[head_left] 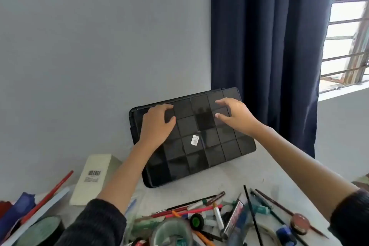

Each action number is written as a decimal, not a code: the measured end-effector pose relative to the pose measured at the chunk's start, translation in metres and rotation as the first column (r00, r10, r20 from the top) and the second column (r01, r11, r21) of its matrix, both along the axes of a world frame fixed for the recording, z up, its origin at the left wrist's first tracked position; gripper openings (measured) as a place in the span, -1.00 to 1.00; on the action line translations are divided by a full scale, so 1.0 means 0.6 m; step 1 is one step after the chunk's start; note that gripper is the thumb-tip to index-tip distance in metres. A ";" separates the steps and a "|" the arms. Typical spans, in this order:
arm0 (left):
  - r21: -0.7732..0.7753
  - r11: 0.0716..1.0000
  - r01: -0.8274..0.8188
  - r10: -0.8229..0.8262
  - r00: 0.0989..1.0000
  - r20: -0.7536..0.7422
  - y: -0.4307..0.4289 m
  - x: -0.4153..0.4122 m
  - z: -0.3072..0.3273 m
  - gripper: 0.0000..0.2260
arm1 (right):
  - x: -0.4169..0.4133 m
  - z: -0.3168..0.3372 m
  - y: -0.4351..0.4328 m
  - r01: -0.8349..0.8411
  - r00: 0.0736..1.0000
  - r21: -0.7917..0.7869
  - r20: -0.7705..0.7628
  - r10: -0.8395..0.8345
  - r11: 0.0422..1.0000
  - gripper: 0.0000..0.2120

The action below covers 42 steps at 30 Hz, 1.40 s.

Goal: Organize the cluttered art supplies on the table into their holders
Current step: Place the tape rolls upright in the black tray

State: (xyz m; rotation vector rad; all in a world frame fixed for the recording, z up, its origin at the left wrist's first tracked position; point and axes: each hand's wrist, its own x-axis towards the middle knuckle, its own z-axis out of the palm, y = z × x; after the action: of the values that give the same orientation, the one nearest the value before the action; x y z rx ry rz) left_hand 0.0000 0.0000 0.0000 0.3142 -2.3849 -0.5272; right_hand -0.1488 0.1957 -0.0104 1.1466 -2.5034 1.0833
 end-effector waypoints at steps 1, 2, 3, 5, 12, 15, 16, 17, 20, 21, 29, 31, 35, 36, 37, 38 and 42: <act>-0.026 0.999 -0.040 0.039 0.999 -0.014 -0.001 -0.013 0.002 -0.65 | -0.020 0.003 0.004 -0.001 1.000 0.012 -0.008 0.001 1.000 -0.55; -0.066 0.994 -0.091 0.089 0.996 -0.031 -0.001 -0.024 0.004 -0.63 | -0.036 0.008 0.008 0.003 1.000 0.043 -0.023 -0.002 0.999 -0.53; -0.115 0.981 -0.155 0.152 0.988 -0.035 -0.006 -0.036 0.004 -0.61 | -0.059 0.008 0.009 0.006 0.999 0.066 -0.040 -0.003 0.998 -0.51; -0.166 0.944 -0.284 0.291 0.957 0.014 -0.014 -0.054 0.009 -0.55 | -0.095 0.015 0.009 0.010 0.996 0.117 -0.086 0.000 0.993 -0.45; -0.049 0.910 -0.413 0.412 0.879 0.241 -0.059 -0.075 -0.010 -0.45 | -0.197 0.023 -0.002 -0.032 0.997 0.188 -0.069 0.045 0.982 -0.30; 0.034 0.916 -0.400 0.386 0.901 0.199 -0.064 -0.072 -0.020 -0.40 | -0.216 0.015 -0.010 -0.106 0.993 0.183 -0.031 0.114 0.977 -0.26; 0.051 0.917 -0.396 0.383 0.910 0.161 -0.063 -0.072 -0.020 -0.40 | -0.218 0.015 -0.012 -0.101 0.993 0.179 -0.042 0.110 0.979 -0.27; 0.076 0.913 -0.401 0.391 0.913 0.114 -0.058 -0.072 -0.019 -0.41 | -0.220 0.016 -0.013 -0.093 0.994 0.160 -0.049 0.102 0.983 -0.28; 0.121 0.894 -0.431 0.432 0.902 0.019 -0.043 -0.066 -0.016 -0.44 | -0.216 0.012 -0.008 -0.083 0.992 0.089 -0.086 0.091 0.993 -0.31; 0.113 0.890 -0.441 0.444 0.896 0.002 -0.039 -0.064 -0.018 -0.43 | -0.215 0.009 -0.004 -0.083 0.991 0.067 -0.103 0.090 0.994 -0.31; 0.069 0.897 -0.436 0.440 0.870 -0.223 -0.008 -0.029 -0.049 -0.50 | -0.173 -0.023 0.018 -0.064 0.980 -0.126 -0.195 0.038 0.990 -0.37; 0.093 0.900 -0.425 0.435 0.865 -0.252 -0.001 -0.022 -0.059 -0.52 | -0.160 -0.040 0.020 -0.042 0.976 -0.163 -0.219 0.005 0.986 -0.40; 0.069 0.916 -0.395 0.400 0.883 -0.246 0.004 -0.006 -0.066 -0.57 | -0.138 -0.060 0.022 0.006 0.968 -0.177 -0.247 -0.050 0.984 -0.41; 0.043 0.921 -0.387 0.385 0.891 -0.242 0.004 -0.003 -0.065 -0.61 | -0.133 -0.060 0.023 0.021 0.969 -0.165 -0.241 -0.061 0.986 -0.41; 0.006 0.920 -0.391 0.381 0.893 -0.240 0.005 0.001 -0.063 -0.66 | -0.128 -0.057 0.024 0.042 0.968 -0.143 -0.239 -0.075 0.989 -0.41; -0.030 0.916 -0.400 0.383 0.893 -0.235 0.007 0.003 -0.060 -0.70 | -0.122 -0.054 0.025 0.063 0.965 -0.111 -0.246 -0.089 0.992 -0.42; -0.087 0.926 -0.368 0.343 0.915 -0.211 0.028 0.008 -0.042 -0.65 | -0.097 -0.043 0.028 0.027 0.940 -0.035 -0.340 -0.038 0.999 -0.57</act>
State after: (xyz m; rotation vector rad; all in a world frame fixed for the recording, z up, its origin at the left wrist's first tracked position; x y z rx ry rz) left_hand 0.0048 0.0169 -0.0254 0.5998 -2.0956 -0.2239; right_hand -0.2072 0.2125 -0.0361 1.1663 -2.2215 0.8278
